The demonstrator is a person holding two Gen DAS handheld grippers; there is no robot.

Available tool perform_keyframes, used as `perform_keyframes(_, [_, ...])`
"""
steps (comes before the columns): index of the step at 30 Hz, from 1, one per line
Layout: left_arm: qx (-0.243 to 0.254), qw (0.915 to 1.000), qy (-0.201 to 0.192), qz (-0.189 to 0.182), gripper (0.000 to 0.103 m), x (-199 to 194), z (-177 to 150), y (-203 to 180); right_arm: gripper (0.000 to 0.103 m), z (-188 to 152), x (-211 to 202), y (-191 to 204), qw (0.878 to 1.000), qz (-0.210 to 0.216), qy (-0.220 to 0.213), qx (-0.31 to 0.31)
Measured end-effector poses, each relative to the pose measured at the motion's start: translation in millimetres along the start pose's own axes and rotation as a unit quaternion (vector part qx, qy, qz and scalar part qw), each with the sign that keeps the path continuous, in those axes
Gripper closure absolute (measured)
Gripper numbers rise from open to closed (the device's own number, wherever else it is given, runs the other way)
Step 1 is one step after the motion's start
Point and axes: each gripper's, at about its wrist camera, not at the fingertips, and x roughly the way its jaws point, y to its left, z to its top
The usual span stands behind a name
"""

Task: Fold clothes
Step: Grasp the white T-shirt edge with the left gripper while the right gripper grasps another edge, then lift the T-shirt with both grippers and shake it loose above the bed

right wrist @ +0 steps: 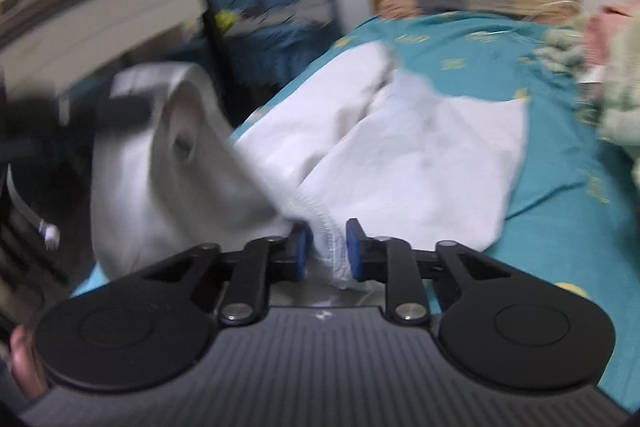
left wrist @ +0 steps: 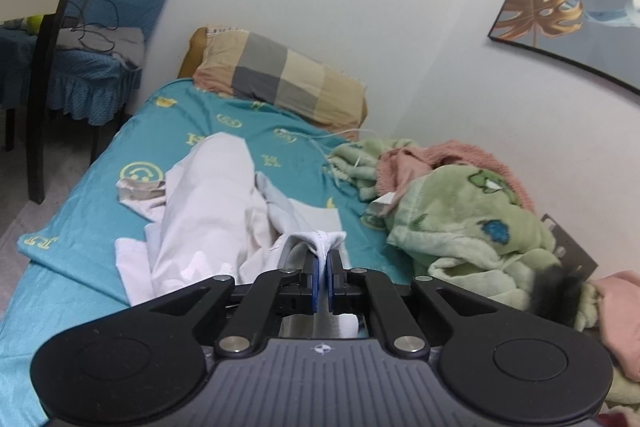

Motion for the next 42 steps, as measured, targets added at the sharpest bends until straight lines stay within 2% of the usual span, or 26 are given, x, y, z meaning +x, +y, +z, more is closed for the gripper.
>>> perform_keyframes(5, [0.013, 0.9996, 0.025, 0.001, 0.098, 7, -9, -5, 0.082, 7, -31, -38, 0.997, -0.029, -0.028, 0.064])
perform_keyframes(8, [0.029, 0.9990, 0.032, -0.010, 0.098, 9, -15, -15, 0.082, 8, -34, -55, 0.996, -0.037, -0.017, 0.082])
perform_keyframes(13, [0.049, 0.9980, 0.037, -0.018, 0.098, 9, -21, -24, 0.080, 6, -14, -52, 0.997, -0.011, 0.014, 0.071])
perform_keyframes(16, [0.047, 0.9979, 0.044, -0.007, 0.098, 10, -24, -22, 0.080, 4, 8, -44, 0.998, -0.021, 0.037, 0.047])
perform_keyframes(18, [0.044, 0.9978, 0.049, 0.001, 0.098, 10, -26, -20, 0.088, 5, 18, -42, 0.998, -0.027, 0.034, 0.047])
perform_keyframes(23, [0.039, 0.9966, 0.068, 0.027, 0.086, 8, -34, -27, 0.091, 14, 2, -53, 0.994, 0.012, -0.013, 0.104])
perform_keyframes(25, [0.045, 0.9962, 0.068, 0.031, 0.066, 3, -38, -36, 0.091, 16, -7, -58, 0.992, 0.021, -0.025, 0.121])
perform_keyframes(26, [0.047, 0.9963, 0.065, 0.032, 0.062, 0, -40, -42, 0.091, 16, -10, -60, 0.991, 0.025, -0.028, 0.128])
perform_keyframes(27, [0.049, 0.9964, 0.061, 0.035, 0.054, -3, -43, -48, 0.091, 17, -13, -62, 0.990, 0.028, -0.032, 0.134])
perform_keyframes(28, [0.050, 0.9962, 0.055, 0.046, 0.045, -6, -48, -55, 0.091, 18, -16, -63, 0.989, 0.032, -0.037, 0.139])
perform_keyframes(31, [0.041, 0.9925, 0.034, 0.110, 0.034, -6, -68, -76, 0.091, 22, -26, -65, 0.987, 0.044, -0.053, 0.147])
perform_keyframes(34, [0.006, 0.9785, 0.026, 0.205, 0.034, 10, -92, -90, 0.091, 26, -35, -65, 0.984, 0.052, -0.073, 0.155])
perform_keyframes(39, [0.006, 0.9504, 0.012, 0.311, 0.033, 39, -115, -102, 0.091, 27, -49, -74, 0.976, 0.050, -0.108, 0.181])
perform_keyframes(40, [0.002, 0.9462, 0.011, 0.323, 0.032, 40, -117, -102, 0.091, 26, -51, -77, 0.975, 0.045, -0.112, 0.186])
perform_keyframes(42, [-0.003, 0.9446, 0.001, 0.328, 0.032, 35, -118, -103, 0.091, 24, -53, -83, 0.973, 0.033, -0.118, 0.196])
